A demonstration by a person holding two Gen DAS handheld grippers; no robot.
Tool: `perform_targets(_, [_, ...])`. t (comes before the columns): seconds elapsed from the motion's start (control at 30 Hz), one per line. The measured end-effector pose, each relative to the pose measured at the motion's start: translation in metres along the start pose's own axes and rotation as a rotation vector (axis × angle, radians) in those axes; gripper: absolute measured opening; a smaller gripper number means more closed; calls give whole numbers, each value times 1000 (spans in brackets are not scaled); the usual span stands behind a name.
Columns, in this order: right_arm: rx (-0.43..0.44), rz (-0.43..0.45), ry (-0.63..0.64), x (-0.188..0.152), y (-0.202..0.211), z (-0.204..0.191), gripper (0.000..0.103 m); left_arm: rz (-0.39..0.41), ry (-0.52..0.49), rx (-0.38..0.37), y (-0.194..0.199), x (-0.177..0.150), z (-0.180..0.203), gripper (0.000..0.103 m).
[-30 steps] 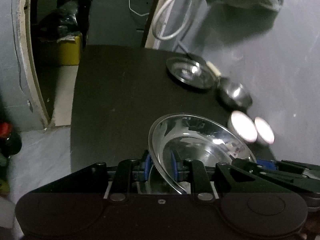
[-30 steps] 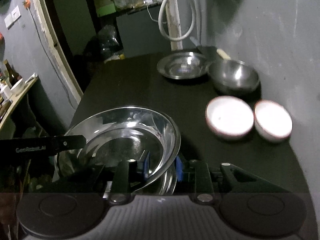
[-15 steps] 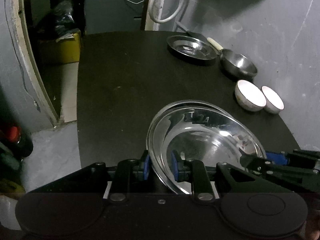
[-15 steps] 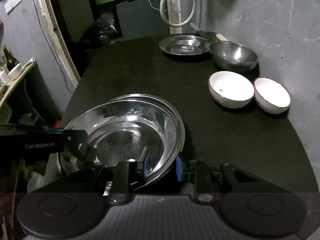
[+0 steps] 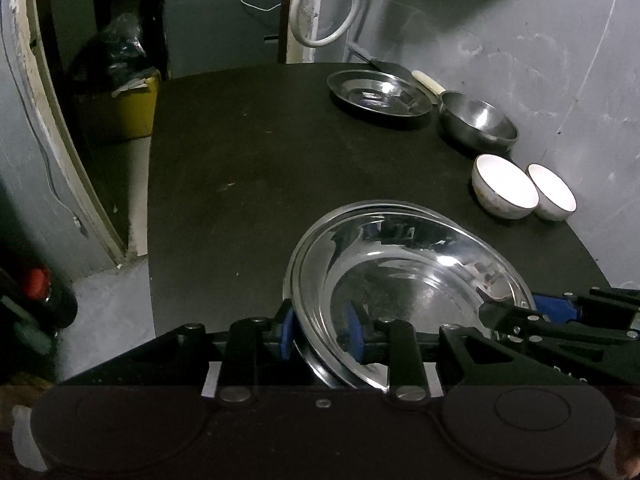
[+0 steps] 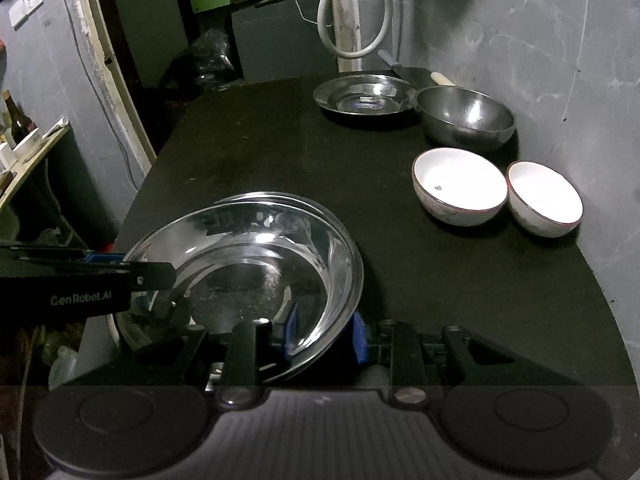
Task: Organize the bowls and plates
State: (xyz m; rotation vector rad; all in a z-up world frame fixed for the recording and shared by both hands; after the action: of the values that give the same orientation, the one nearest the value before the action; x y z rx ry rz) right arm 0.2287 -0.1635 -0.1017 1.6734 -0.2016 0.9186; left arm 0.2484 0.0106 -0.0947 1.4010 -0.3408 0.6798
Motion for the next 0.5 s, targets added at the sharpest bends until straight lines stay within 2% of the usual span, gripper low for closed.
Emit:
perform_targets(0.2, [9,-2,5,2,-4,0,35,-2,2,20,-1,2,0,33])
perform_targets(0.5, [25,12,16,9,-4,-4,48,8,12,43,1,5,-4,51])
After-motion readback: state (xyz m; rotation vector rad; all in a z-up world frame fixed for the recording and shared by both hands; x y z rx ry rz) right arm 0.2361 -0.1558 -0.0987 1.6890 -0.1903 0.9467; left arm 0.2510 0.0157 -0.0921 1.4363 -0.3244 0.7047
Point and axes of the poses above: each gripper's, at about its wrist camera, not at the fingertips, and y roughly against the way its jaws point, z to its right, x to its top, the point moved 8 cm from there along -y, roughly the way its jaws point, and after that the axes turned 6 degrees about y, right-handed, at the moved point
